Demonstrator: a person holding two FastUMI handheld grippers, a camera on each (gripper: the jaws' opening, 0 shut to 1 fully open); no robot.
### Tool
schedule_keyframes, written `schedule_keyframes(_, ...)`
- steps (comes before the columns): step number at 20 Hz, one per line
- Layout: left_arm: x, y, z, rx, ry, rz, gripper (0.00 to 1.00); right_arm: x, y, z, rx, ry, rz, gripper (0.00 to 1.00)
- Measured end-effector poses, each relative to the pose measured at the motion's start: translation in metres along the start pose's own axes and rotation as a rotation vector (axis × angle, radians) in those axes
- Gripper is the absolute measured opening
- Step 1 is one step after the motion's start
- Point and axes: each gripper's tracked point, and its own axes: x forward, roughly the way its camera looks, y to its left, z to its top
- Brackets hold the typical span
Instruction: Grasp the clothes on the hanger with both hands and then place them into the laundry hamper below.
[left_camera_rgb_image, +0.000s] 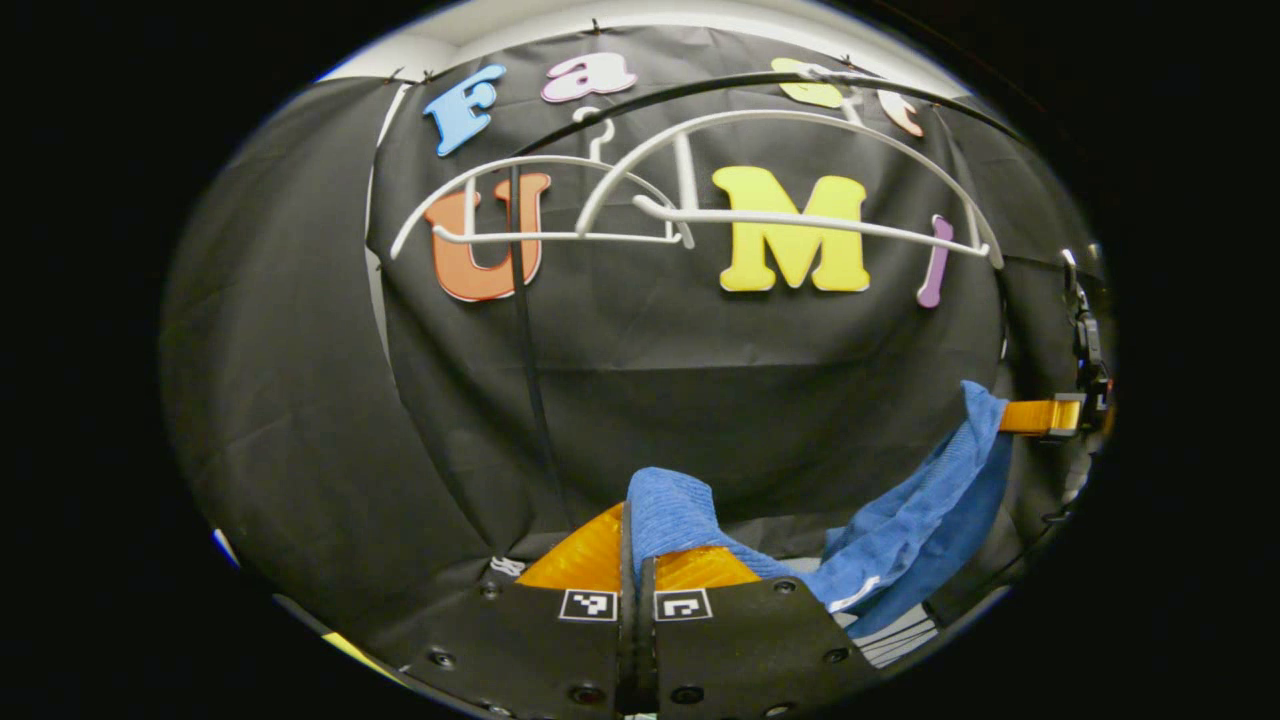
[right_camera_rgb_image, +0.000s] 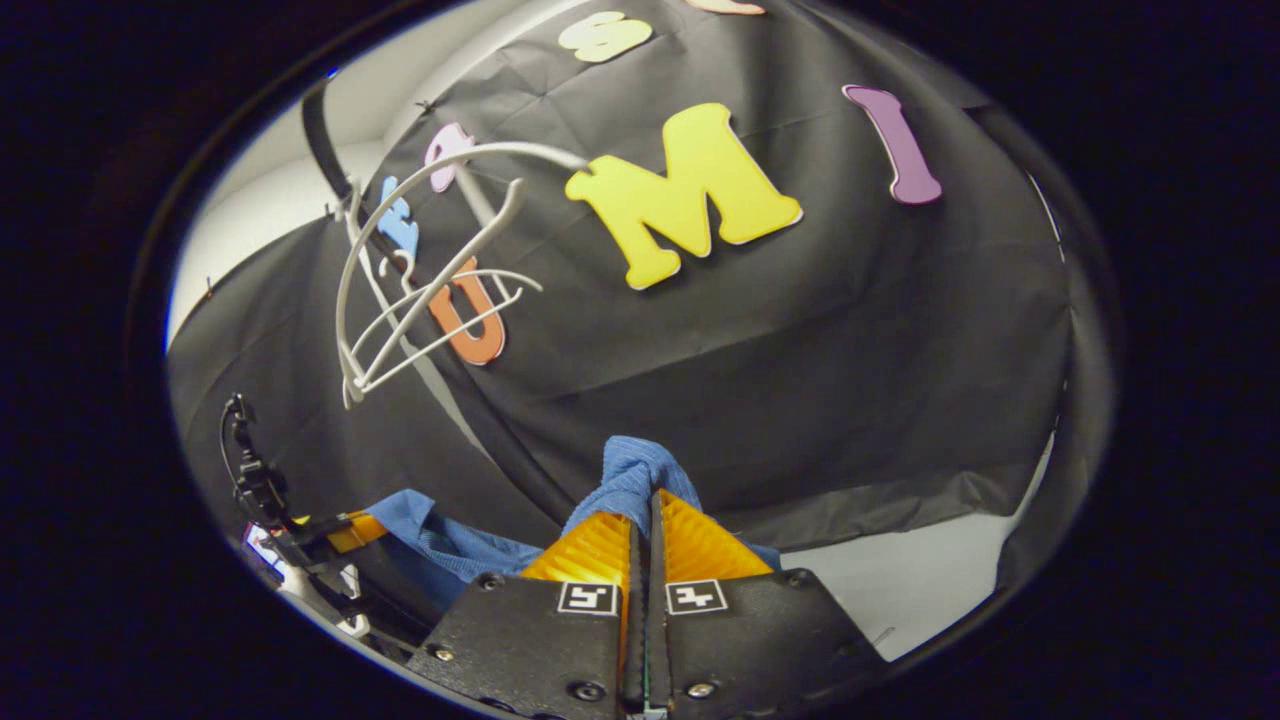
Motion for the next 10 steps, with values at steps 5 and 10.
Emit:
schedule_keyframes(5,-0.032,-0.039,0.009,0.048,-0.014,-0.074,0.0,-0.019,0.057,-0.012,-0.129,0.011,0.016,0.05)
schedule_keyframes(10,-0.057,-0.046,0.01,0.052,0.014,-0.08,0.0,-0.032,0.117,-0.017,-0.197,0.013,0.038,0.05)
